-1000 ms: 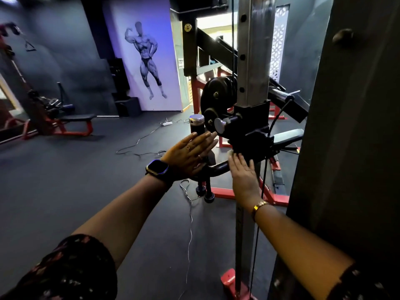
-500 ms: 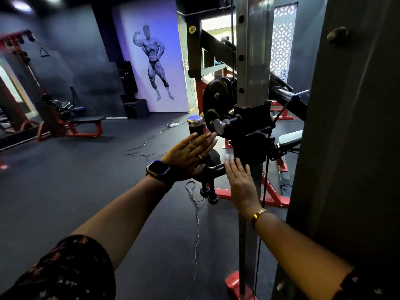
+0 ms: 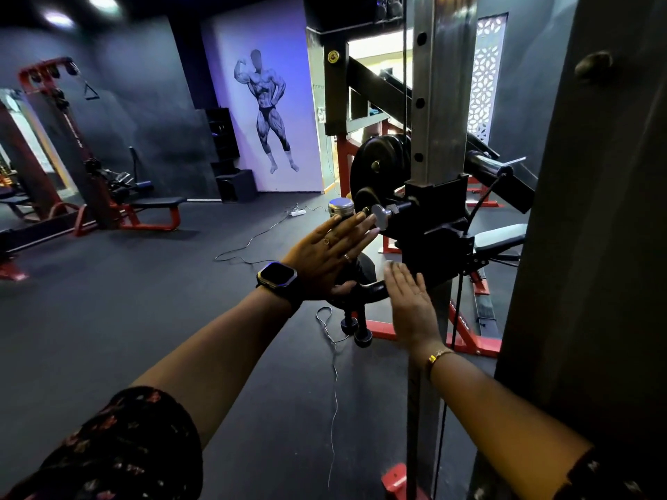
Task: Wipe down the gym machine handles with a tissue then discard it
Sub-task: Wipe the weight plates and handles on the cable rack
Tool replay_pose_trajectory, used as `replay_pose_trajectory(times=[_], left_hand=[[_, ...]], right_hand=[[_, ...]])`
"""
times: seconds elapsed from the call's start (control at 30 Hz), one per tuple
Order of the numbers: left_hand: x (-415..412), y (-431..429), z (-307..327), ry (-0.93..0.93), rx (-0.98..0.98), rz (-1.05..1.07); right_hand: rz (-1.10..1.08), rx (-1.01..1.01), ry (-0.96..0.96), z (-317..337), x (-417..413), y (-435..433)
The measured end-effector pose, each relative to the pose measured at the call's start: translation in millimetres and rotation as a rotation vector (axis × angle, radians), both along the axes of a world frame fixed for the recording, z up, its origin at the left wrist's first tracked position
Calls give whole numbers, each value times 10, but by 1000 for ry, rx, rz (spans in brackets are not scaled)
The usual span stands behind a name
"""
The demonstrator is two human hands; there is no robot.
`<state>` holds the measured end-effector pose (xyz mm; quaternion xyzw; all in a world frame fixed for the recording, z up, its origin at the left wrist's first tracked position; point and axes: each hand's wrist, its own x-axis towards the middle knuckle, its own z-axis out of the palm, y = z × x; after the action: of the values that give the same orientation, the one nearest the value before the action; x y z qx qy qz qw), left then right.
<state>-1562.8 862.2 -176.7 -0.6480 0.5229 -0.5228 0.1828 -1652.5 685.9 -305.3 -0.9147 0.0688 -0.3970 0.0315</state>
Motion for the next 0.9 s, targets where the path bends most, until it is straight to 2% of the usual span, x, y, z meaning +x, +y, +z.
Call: replay_pose_trajectory(times=[0.13, 0.33, 0.43, 0.57, 0.77, 0.9], left_hand=[[52, -16, -38, 38, -2, -40], [87, -29, -35, 27, -5, -80], [105, -23, -38, 33, 0, -82], [123, -23, -34, 21, 13, -82], [102, -21, -31, 25, -4, -101], [80, -24, -34, 38, -8, -93]], right_hand=[[-74, 119, 42, 150, 151, 55], [201, -2, -64, -64, 2, 144], [106, -78, -71, -55, -9, -32], [-65, 71, 34, 159, 106, 18], [156, -79, -36, -51, -7, 172], [85, -37, -24, -80, -44, -59]])
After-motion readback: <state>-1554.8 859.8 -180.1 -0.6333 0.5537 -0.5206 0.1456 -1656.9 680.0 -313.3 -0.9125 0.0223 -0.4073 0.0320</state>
